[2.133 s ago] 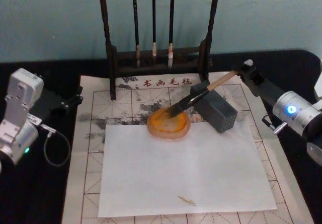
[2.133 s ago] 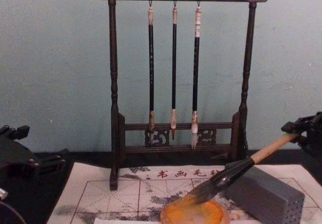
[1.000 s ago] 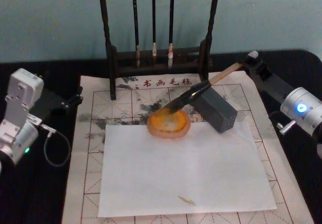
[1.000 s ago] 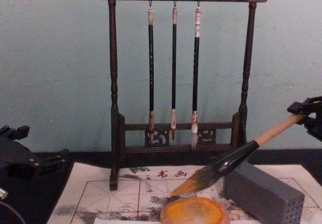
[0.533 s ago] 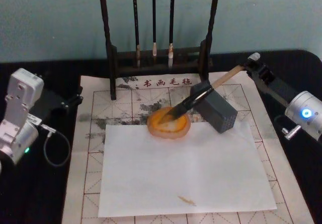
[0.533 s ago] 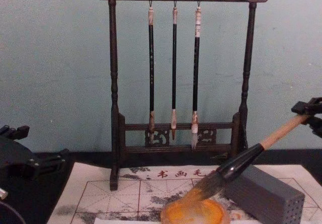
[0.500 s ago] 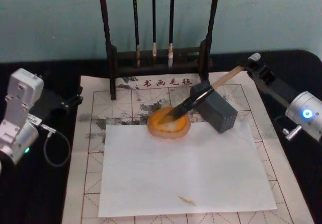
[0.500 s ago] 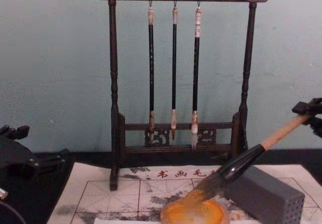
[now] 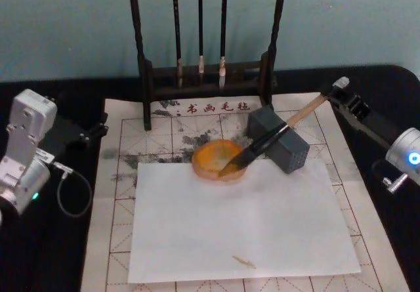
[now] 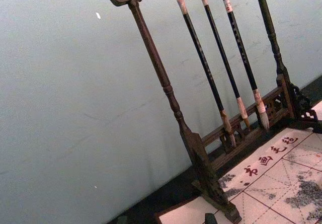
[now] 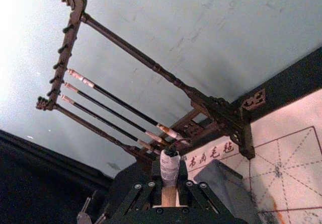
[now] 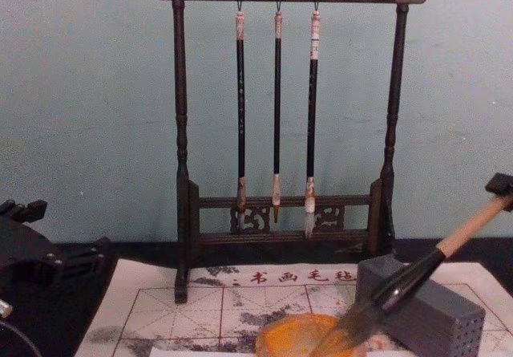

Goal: Pick up the brush from the inkstone, write on the paper, then place the brush back to its original position.

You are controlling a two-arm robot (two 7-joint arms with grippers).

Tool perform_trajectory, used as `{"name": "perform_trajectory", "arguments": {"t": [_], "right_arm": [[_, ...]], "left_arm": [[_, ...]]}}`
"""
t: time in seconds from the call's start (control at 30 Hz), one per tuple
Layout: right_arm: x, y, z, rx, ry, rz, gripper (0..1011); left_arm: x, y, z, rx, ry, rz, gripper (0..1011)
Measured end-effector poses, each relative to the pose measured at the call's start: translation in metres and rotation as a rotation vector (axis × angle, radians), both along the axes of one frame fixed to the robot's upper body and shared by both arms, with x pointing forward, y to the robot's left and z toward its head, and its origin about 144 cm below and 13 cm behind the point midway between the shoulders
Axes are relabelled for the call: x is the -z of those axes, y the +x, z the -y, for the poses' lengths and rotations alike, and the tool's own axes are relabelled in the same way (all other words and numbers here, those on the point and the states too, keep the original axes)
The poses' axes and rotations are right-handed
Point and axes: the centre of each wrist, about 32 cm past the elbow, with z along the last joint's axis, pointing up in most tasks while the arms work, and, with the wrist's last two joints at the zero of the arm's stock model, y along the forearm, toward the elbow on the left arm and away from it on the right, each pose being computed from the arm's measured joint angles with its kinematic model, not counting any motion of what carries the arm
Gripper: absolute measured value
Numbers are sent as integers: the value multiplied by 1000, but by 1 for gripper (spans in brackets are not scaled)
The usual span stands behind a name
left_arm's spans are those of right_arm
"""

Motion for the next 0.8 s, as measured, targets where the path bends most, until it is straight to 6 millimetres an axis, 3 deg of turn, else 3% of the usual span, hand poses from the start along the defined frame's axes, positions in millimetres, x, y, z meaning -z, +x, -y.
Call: {"name": "perform_trajectory", "arguments": {"t": [0.8], "right_arm": [[9, -10, 5, -36, -60, -7, 195]], "left_arm": [[0, 0, 0, 0, 0, 0, 1001]]}}
